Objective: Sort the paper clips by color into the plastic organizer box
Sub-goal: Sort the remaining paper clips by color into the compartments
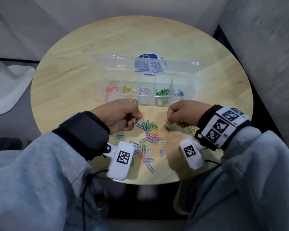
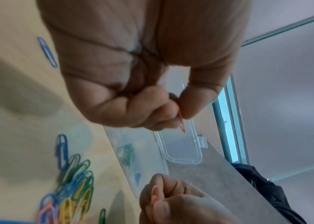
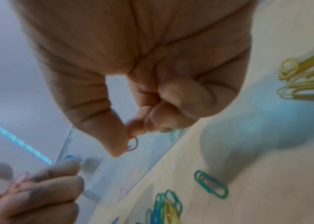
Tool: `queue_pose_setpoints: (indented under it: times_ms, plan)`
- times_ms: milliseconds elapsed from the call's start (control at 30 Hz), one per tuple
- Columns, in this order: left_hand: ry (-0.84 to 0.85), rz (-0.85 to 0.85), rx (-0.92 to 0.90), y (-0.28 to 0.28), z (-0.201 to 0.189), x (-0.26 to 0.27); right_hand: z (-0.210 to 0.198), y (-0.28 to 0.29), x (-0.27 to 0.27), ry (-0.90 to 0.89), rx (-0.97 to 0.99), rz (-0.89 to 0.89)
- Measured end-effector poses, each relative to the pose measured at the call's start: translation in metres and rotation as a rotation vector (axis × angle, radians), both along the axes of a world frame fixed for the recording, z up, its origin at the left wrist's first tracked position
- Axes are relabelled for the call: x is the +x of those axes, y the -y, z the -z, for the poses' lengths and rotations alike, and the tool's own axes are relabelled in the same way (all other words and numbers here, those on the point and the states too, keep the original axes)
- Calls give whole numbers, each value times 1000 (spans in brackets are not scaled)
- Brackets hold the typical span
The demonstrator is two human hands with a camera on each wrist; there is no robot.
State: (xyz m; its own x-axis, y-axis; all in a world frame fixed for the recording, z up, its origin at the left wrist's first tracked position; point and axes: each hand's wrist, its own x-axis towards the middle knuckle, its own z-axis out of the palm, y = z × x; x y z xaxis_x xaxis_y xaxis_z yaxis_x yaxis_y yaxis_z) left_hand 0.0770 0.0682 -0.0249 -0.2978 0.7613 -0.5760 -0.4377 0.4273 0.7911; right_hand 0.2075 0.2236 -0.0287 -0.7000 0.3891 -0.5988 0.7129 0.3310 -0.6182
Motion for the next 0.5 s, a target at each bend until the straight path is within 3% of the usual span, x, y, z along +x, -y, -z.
queue_pose_setpoints:
  times_ms: [100,267,500]
  plan:
    - [33,-54,-5,0,-2,-3,1,1,3,-66,-168,88]
    - [35,-4,-39,-1,0,-7,6,4,0,-134,-289,113]
    - [41,25,-80,-1,1,-6,-17,3,1,-224,-462,239]
